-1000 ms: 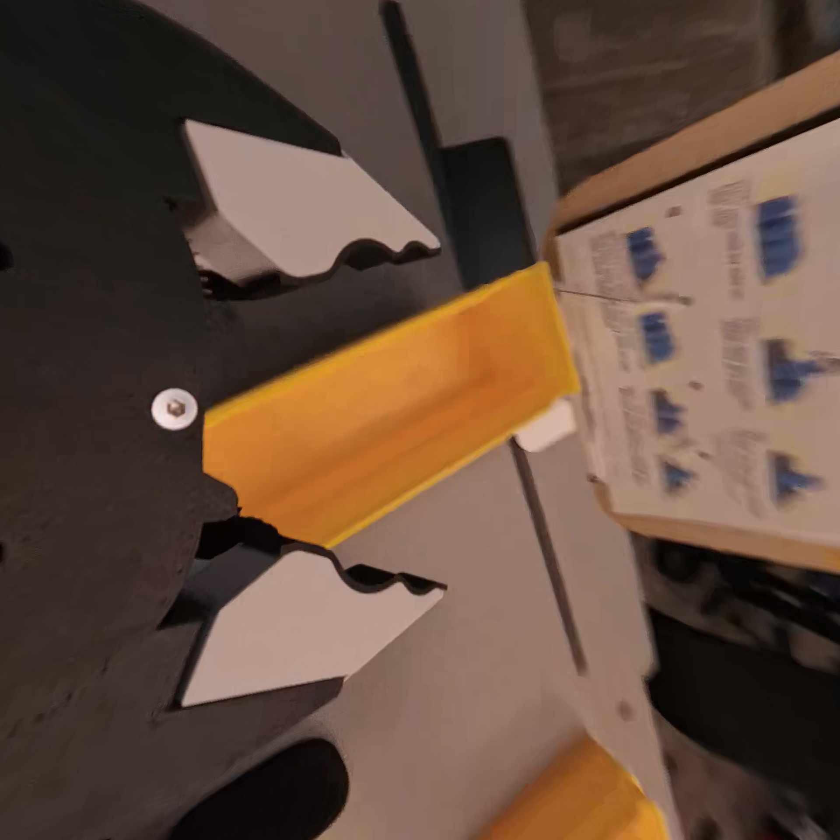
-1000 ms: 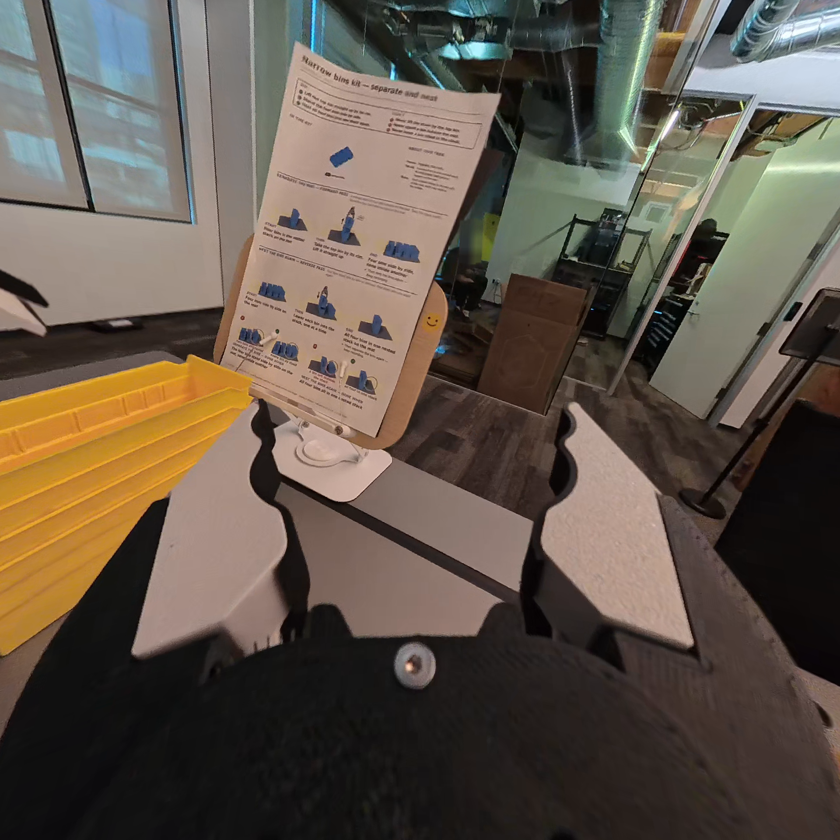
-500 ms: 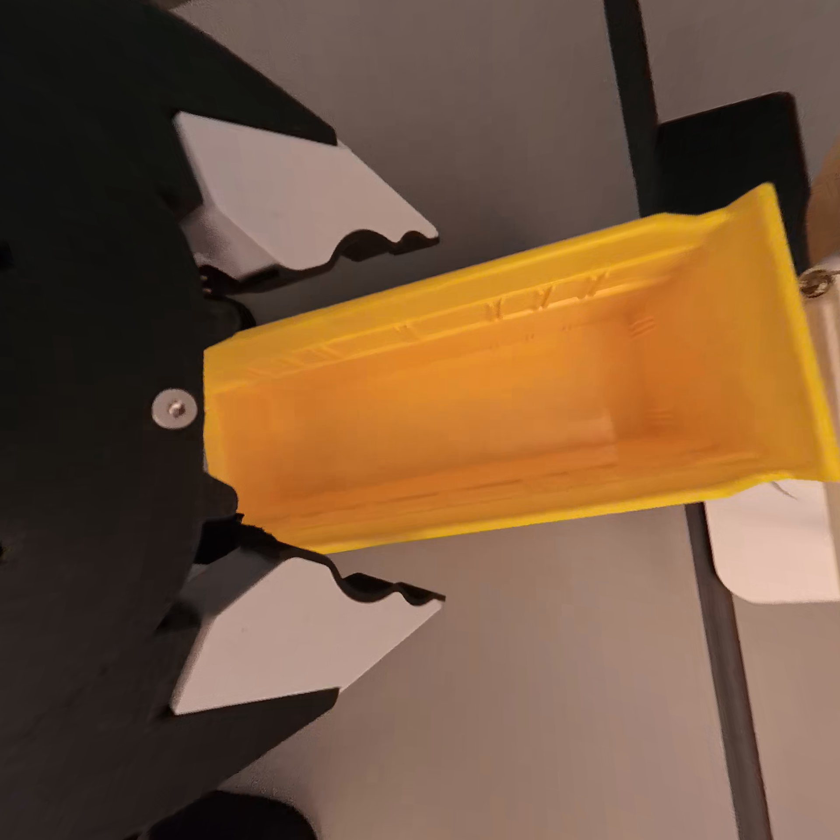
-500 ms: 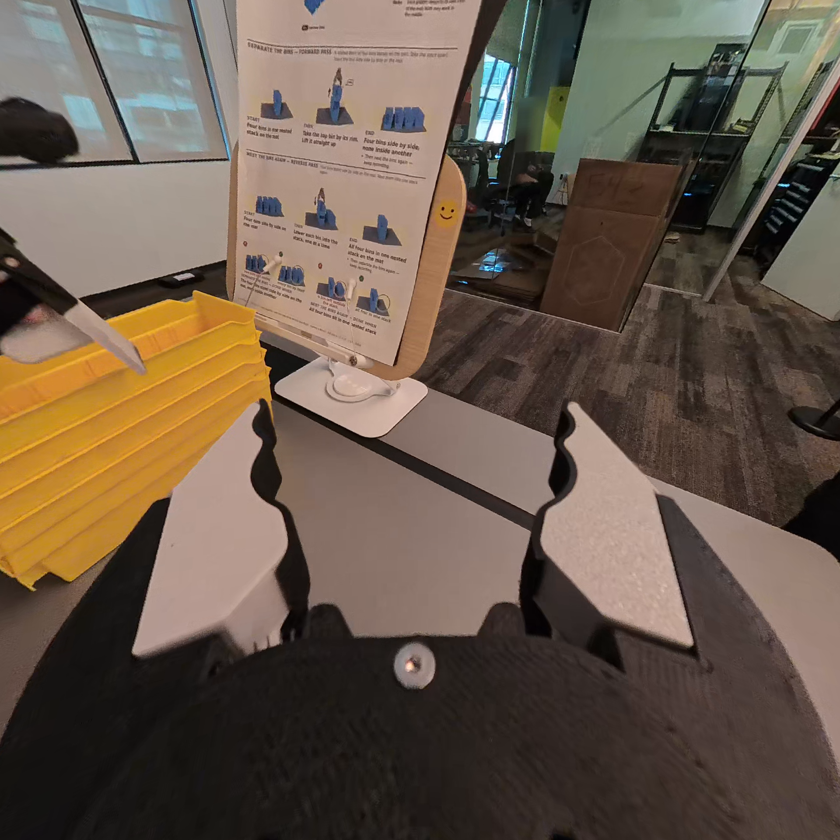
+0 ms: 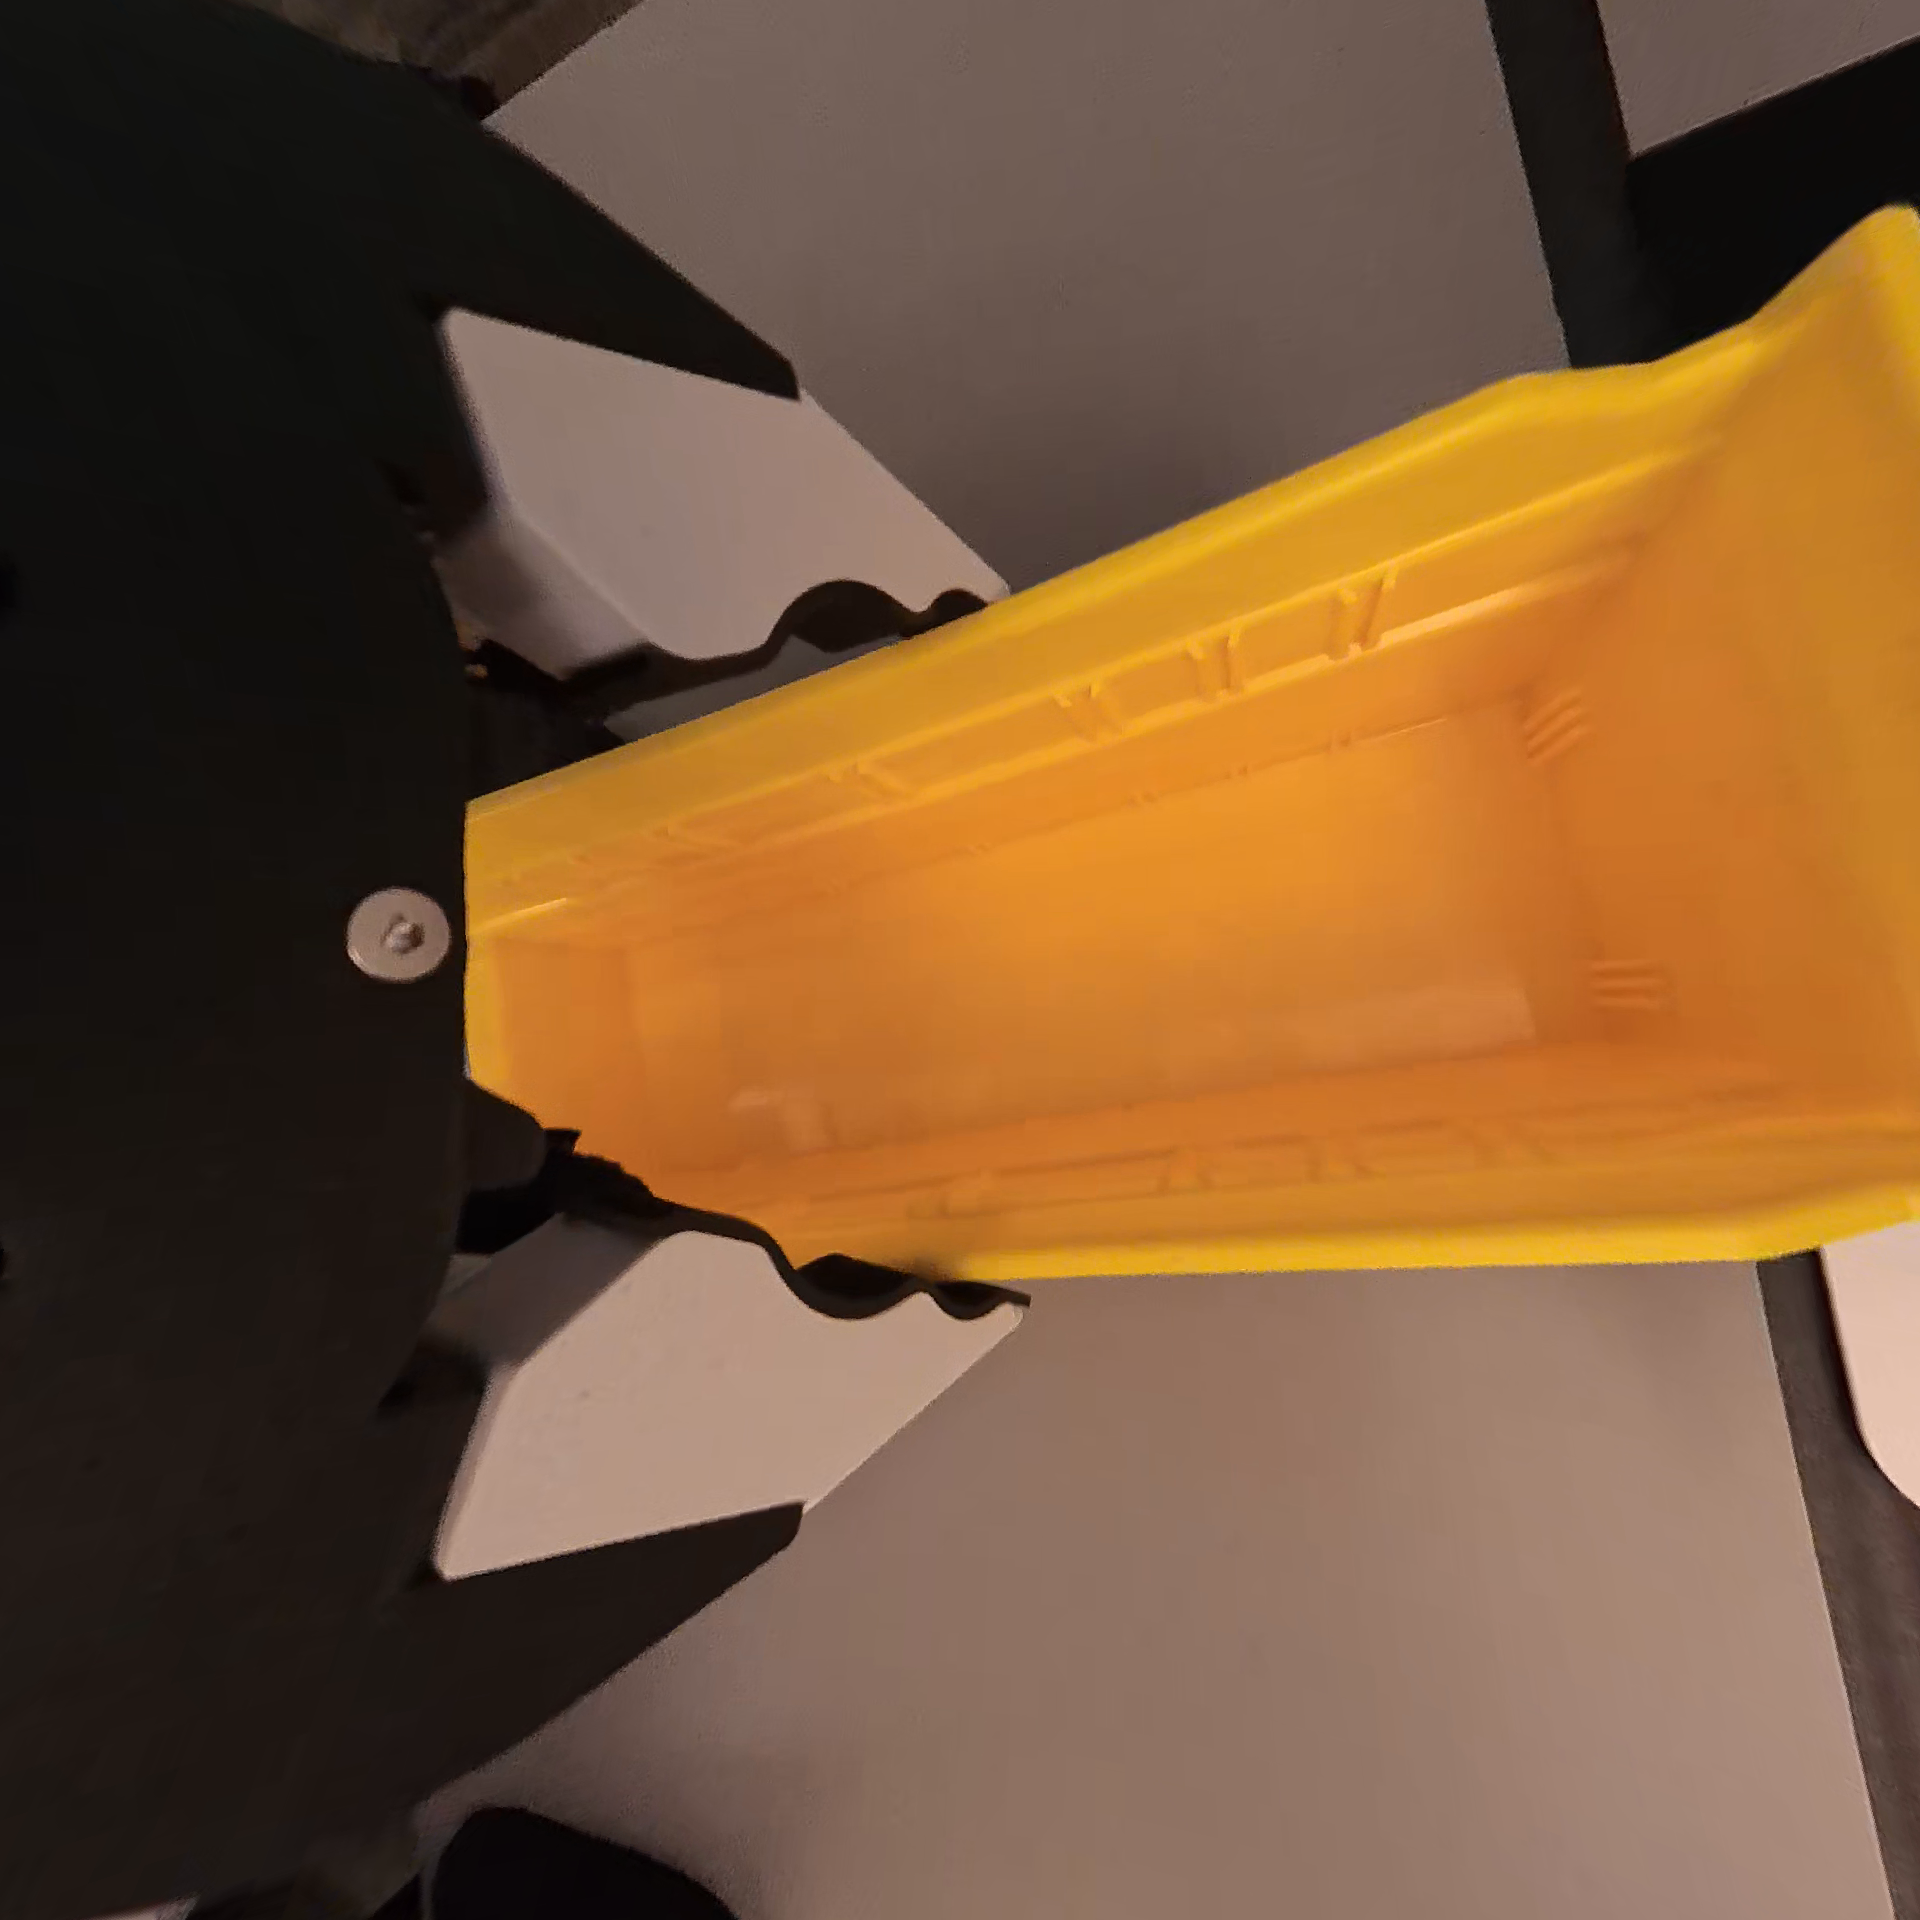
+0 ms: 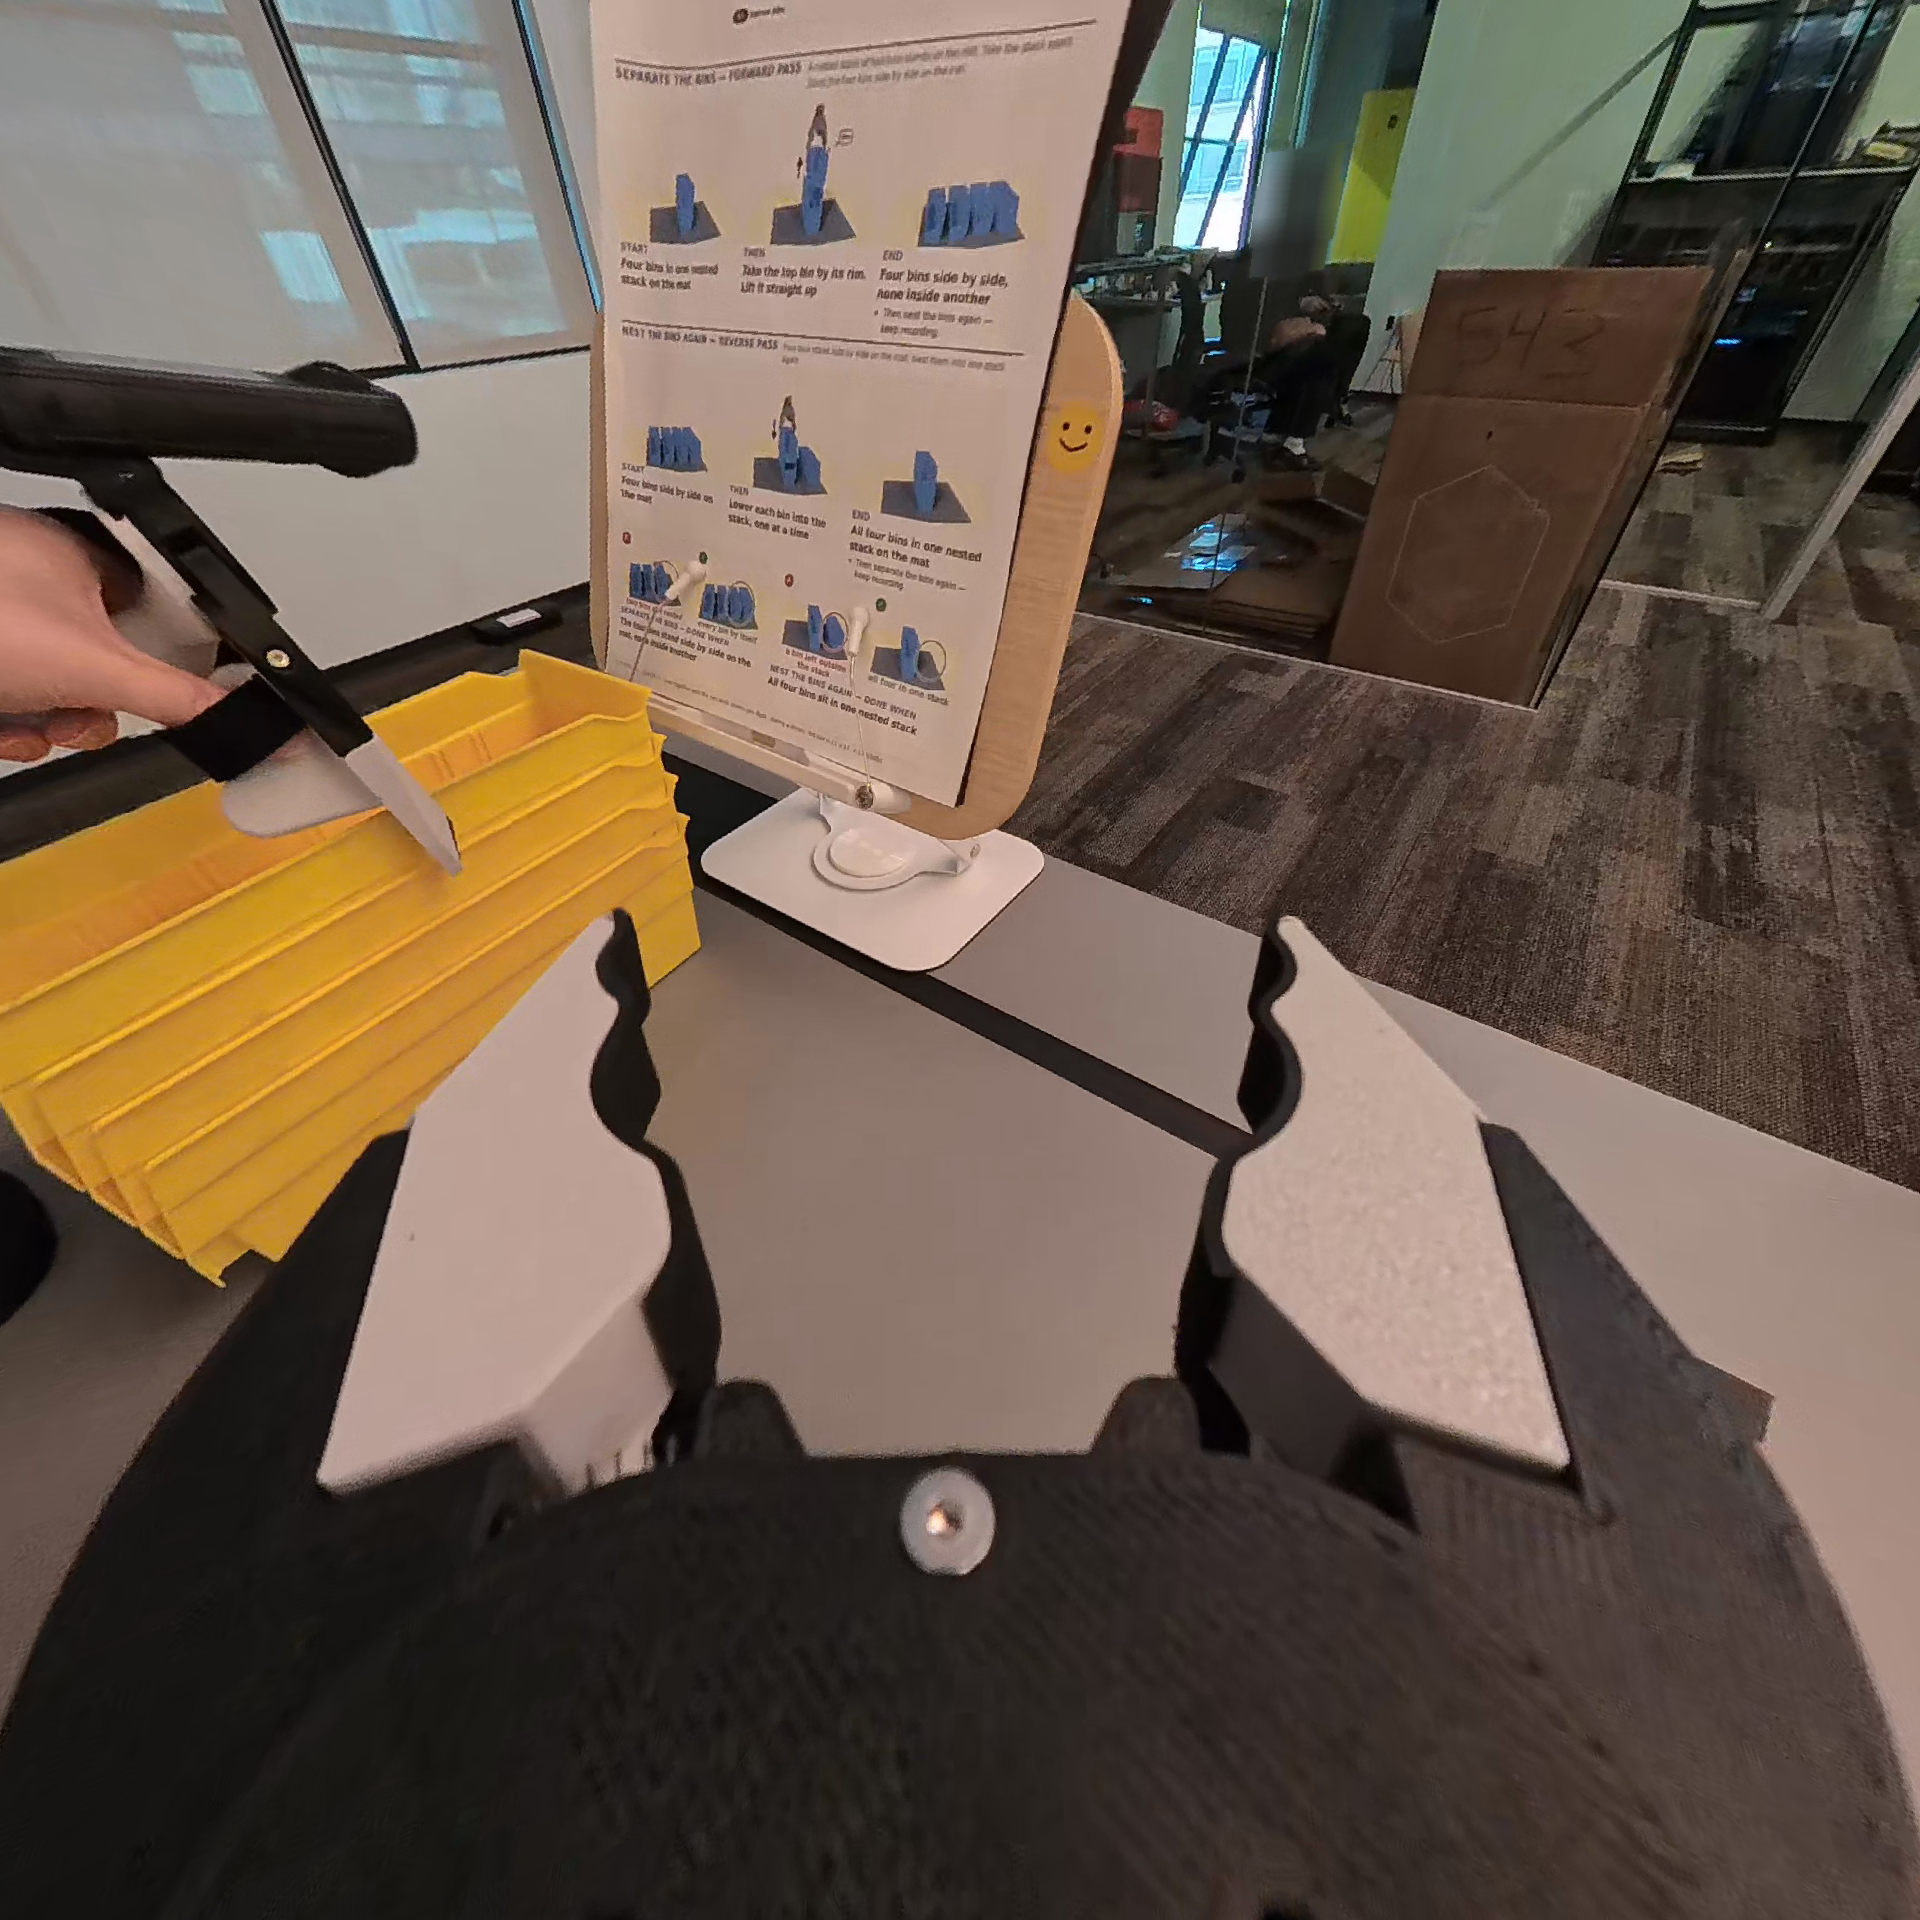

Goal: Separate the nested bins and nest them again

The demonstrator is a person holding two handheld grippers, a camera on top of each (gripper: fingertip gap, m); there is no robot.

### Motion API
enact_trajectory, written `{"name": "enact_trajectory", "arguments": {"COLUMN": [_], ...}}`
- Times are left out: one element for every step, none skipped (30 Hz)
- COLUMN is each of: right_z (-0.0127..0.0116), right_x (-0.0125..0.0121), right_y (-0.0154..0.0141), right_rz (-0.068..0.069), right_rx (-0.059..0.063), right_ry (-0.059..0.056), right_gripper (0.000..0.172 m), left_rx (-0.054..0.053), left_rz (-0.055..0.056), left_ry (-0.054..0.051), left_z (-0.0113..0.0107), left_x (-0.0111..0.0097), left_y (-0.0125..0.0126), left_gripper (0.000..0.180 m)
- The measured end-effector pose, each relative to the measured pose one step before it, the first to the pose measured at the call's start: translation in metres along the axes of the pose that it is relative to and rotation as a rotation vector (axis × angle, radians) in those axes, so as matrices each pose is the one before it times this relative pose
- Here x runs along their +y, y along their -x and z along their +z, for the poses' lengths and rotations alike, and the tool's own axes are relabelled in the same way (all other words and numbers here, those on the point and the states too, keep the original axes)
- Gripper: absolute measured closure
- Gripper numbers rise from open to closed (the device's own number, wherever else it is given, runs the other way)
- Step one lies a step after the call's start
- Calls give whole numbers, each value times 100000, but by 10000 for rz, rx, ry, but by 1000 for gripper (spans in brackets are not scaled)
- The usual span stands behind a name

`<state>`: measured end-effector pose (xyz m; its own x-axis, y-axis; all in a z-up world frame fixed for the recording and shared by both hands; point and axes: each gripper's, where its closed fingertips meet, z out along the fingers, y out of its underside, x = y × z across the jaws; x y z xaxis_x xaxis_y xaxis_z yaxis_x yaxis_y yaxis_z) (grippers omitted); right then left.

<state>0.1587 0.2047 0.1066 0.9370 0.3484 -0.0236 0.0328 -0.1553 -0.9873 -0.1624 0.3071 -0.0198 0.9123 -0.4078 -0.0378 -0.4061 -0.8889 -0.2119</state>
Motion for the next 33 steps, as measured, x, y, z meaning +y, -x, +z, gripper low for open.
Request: {"name": "enact_trajectory", "arguments": {"right_z": [71, 109, 140, 134, 125, 114, 92, 76, 65, 60, 57, 45, 46, 38, 39, 39, 60, 62, 70, 90, 87, 106, 118, 108, 90, 91, 73, 69, 65, 74, 54, 55, 46], "right_x": [11, 78, 147, 166, 138, 119, 113, 112, 72, 46, 31, 57, 48, 60, 46, 53, 50, 72, 55, 57, 84, 113, 117, 123, 92, 64, 53, 44, 39, 52, 58, 60, 58], "right_y": [142, 162, 173, 129, 63, 40, 29, 39, 6, -9, 3, -22, -42, -42, -41, -38, -18, 1, -3, 27, 46, 21, 37, 64, 22, 43, 73, 43, 37, 47, 10, -14, -15], "right_rz": [-17, -3, -6, -25, -43, -59, -48, -31, -16, -1, 6, 11, 4, -6, 0, 5, 8, 7, -4, -16, -7, 0, -19, -32, -34, -45, -45, -29, -20, -22, -16, -10, -7], "right_rx": [-35, -60, -63, -36, 7, 15, 8, 2, 3, 4, -9, -1, 16, 13, 16, 10, -2, -2, 9, -8, -11, 13, 2, -2, 26, 15, -1, 9, 4, -6, 6, 10, 8], "right_ry": [-9, 33, 76, 91, 76, 61, 71, 60, 35, 14, 10, 21, 22, 22, 19, 17, 18, 28, 24, 21, 34, 45, 51, 63, 52, 39, 35, 27, 22, 27, 27, 28, 24], "right_gripper": [56, 56, 57, 57, 57, 57, 57, 57, 57, 57, 57, 57, 57, 57, 57, 57, 57, 57, 57, 58, 58, 58, 58, 58, 58, 58, 58, 58, 58, 58, 58, 58, 58], "left_rx": [1, -2, -8, -10, -5, -7, -21, -12, -13, -9, -8, -22, -15, -6, 6, 8, 17, 26, 24, 8, -8, -17, -29, -25, -11, -3, 14, 10, 12, 14, 18, 9, 25], "left_rz": [2, 13, 46, 65, 70, 82, 103, 64, 27, 13, -25, -12, -23, -19, -16, -15, 5, -19, -25, -7, -3, -3, 11, 6, -2, 8, -22, -14, -14, 5, 17, 5, -8], "left_ry": [-71, 12, 60, 88, 123, 163, 122, 54, 64, 145, 165, 95, 27, -7, -19, -14, -21, -76, -70, -22, 15, 26, 30, 45, 62, 40, 7, 22, -8, -28, -23, -20, -70], "left_z": [-42, -34, -28, -23, -14, -19, -35, -13, -25, -10, -6, -17, -6, -6, 2, 10, -6, 8, -18, -39, -42, -58, -52, -71, -98, -135, -140, -149, -172, -221, -284, -357, -425], "left_x": [-13, 31, 45, 51, 70, 88, 84, 36, 43, 89, 73, 35, 7, -11, -14, -15, -14, -36, -17, 12, 22, 18, 21, 37, 35, 17, -19, -12, -31, -46, -46, -38, -76], "left_y": [-33, -40, -71, -115, -147, -171, -188, -162, -107, -77, -15, -7, -13, -27, -15, -13, -5, 16, 20, 18, -3, -4, -9, -3, 17, 7, 14, 20, 5, -11, -5, 6, 1], "left_gripper": [62, 63, 64, 65, 65, 65, 65, 65, 66, 66, 65, 66, 66, 67, 66, 66, 66, 66, 66, 66, 66, 66, 65, 65, 65, 66, 66, 66, 66, 65, 65, 65, 65]}}
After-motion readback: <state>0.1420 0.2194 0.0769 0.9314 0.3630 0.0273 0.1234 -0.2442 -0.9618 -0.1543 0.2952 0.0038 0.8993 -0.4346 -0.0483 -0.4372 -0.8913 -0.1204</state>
